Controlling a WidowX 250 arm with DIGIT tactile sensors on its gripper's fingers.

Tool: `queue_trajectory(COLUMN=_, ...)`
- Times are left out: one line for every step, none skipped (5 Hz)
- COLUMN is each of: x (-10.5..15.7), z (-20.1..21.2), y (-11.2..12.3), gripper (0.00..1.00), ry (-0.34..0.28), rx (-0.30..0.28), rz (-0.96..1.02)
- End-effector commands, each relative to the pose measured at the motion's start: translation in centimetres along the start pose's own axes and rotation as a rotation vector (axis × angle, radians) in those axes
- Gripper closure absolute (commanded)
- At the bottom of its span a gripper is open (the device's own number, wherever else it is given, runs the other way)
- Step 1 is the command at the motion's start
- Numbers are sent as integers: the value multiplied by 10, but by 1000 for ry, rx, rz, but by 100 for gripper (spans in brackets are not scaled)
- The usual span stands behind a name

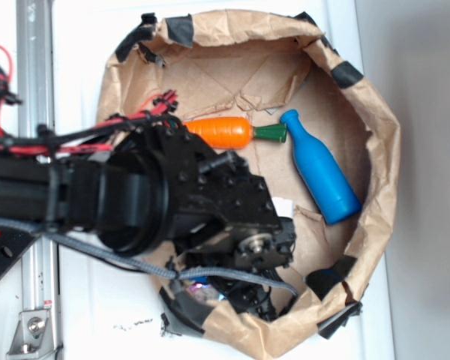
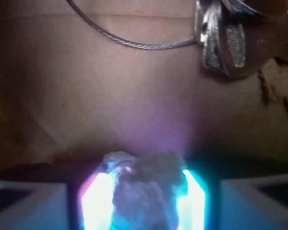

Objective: Grab the white paper.

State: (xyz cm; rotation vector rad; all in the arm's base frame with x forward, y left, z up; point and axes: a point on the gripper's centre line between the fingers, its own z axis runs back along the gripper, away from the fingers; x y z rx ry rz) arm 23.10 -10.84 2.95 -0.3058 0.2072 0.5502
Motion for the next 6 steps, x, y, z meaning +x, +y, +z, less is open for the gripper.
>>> queue_trajectory(x=20, z=113, y=20, gripper=100, ry=-313, rx=42, rz=-227)
queue_trajectory(x=24, z=158, y=32, gripper=100, ry=-460, rx=87, rz=-288)
queue_trajectory(x=20, z=188, y=30, gripper=100, ry=-564, rx=118, rz=-367)
queue_trajectory(x=15, z=198, y=22, gripper=100, ry=-618, rx=181, rz=-539)
queue_trajectory(x=14, z=190, y=19, gripper=100, ry=-621, rx=197, rz=-631)
queue_trajectory(x=19, z=185, y=21, gripper=100, ry=-630, rx=231, rz=-631)
